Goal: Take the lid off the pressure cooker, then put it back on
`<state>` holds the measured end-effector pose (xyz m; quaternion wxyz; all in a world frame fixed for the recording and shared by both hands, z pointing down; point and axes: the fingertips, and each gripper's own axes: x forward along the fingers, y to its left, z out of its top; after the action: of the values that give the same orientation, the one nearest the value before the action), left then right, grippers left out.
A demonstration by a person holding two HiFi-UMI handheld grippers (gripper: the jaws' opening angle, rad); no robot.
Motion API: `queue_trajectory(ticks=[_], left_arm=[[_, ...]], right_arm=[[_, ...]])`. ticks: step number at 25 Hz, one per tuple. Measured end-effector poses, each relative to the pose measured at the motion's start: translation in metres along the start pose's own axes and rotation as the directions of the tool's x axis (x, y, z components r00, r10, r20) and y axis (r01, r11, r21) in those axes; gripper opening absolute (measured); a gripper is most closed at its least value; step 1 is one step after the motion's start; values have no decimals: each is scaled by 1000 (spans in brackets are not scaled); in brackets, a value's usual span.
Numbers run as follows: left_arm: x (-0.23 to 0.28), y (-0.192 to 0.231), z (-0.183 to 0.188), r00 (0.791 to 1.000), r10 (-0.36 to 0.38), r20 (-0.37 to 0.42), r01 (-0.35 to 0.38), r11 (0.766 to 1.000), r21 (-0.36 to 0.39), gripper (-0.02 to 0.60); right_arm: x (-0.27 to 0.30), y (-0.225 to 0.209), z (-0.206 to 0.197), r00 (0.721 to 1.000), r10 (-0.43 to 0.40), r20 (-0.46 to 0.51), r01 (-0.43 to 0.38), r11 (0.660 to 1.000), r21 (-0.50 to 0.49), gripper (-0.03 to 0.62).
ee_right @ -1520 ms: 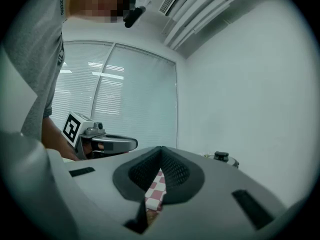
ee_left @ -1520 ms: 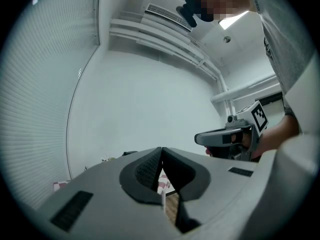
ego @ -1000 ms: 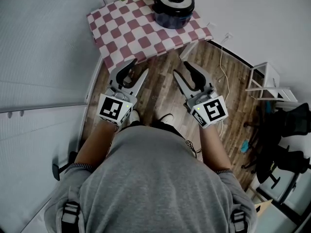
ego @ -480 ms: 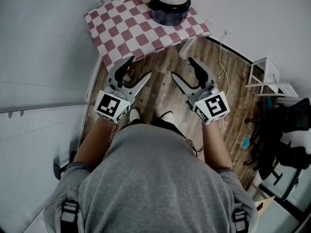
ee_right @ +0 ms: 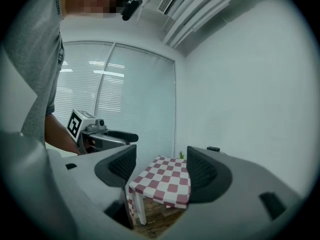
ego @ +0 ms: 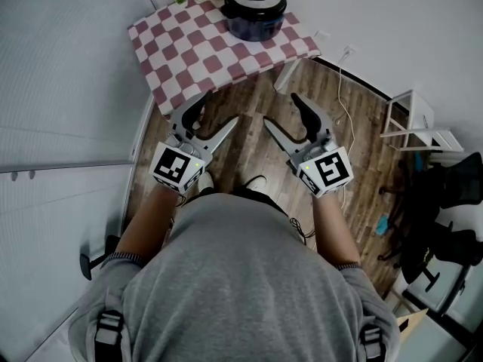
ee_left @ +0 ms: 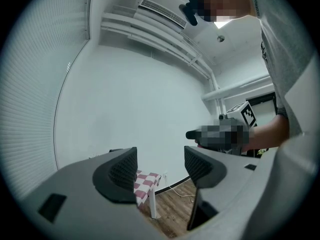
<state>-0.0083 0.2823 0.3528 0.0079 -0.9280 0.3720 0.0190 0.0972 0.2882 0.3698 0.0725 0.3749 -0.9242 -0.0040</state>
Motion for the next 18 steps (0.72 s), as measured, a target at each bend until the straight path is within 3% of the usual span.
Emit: queue_trajectory(ticks=[18], left_arm=[[46,-55,1,999,31,-19,-30,999,32,309]], right_arm=[[-45,-29,-7,998,62,26,-62,998,-9,324]])
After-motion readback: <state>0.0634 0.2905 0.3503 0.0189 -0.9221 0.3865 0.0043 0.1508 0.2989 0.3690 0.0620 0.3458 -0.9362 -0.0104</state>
